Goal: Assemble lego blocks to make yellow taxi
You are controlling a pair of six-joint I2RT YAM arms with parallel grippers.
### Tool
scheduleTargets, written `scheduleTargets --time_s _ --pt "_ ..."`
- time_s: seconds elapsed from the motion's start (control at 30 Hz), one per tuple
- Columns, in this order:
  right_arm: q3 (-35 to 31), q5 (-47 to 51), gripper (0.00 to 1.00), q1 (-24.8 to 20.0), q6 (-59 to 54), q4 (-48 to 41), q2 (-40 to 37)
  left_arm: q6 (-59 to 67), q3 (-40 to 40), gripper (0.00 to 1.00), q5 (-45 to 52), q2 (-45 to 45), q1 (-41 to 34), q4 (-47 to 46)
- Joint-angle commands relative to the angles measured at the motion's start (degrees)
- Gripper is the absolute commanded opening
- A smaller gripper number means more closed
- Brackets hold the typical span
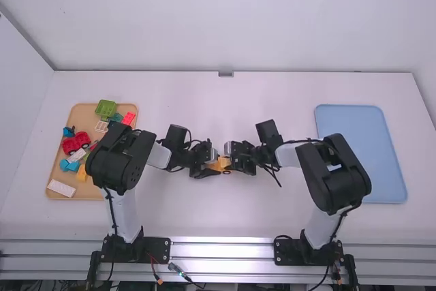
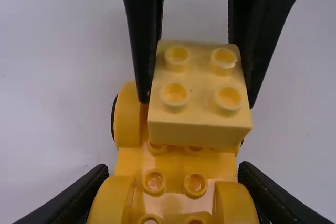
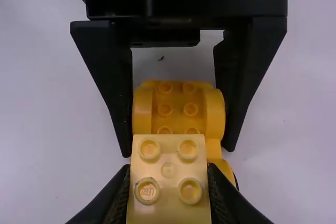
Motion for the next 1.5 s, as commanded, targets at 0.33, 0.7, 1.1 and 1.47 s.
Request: scheduleTargets --time_s 0.33,0.7,1.1,1.47 --pt "0.9 2.1 0.0 -0.1 0.2 -0.3 0.6 1.3 -1.9 0.54 2.6 0.8 -0.2 -1.0" --pt "0.9 1.3 0.0 -0.1 0.2 -0.3 0.6 -4.0 -1.9 0.6 -0.2 0.8 -0.2 2.9" --pt "0.9 -0.9 0.0 -0.6 5.2 2.2 0.4 -4.0 -1.9 0.58 -0.4 0.8 -0.2 2.1" --pt "6.8 -1.8 0.0 -0.5 -2.2 -12.7 0.4 -4.0 -1.9 0.57 -0.5 0.8 -0.2 2.1"
